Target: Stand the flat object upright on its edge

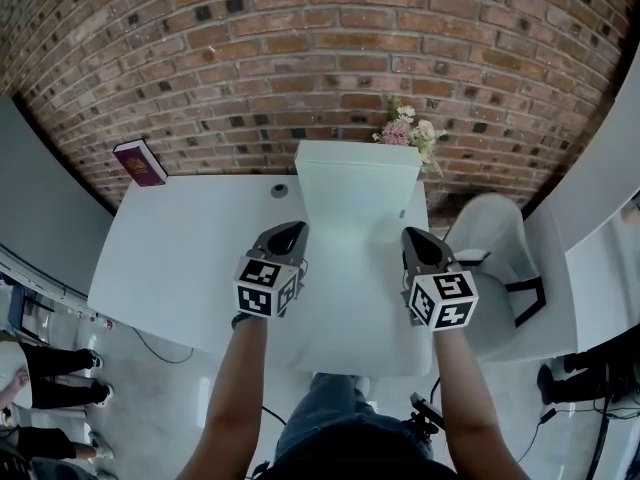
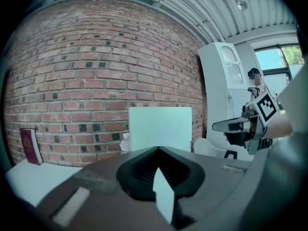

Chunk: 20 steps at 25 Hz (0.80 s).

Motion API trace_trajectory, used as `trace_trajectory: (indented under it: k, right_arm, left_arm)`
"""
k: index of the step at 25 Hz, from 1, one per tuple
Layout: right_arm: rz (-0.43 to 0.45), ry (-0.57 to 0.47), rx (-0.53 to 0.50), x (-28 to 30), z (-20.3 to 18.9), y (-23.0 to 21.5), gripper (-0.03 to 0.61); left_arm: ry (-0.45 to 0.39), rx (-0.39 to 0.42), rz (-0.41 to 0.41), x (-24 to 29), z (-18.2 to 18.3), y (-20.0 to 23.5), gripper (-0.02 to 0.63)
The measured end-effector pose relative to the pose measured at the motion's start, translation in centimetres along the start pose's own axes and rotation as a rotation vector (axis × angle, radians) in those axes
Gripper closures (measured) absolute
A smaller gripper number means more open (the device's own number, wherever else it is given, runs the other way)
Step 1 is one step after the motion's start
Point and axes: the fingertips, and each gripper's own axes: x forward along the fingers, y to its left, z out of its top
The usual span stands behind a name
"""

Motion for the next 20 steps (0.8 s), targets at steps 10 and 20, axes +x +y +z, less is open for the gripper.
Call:
trace_trajectory:
  k: [10,20]
  right_arm:
    - [-0.014,-0.009,-0.044,-1.3,1.9,1.5,0.578]
    - [-0.072,-0.078,0.01,-5.1,5.2,5.0,0.578]
  left_arm:
    - [-0.053,-0.009,0.043,-2.6,2.0,0.6,0.614]
    - [-0.121,0.046,0.019,-7.1,5.1,-0.9,0.615]
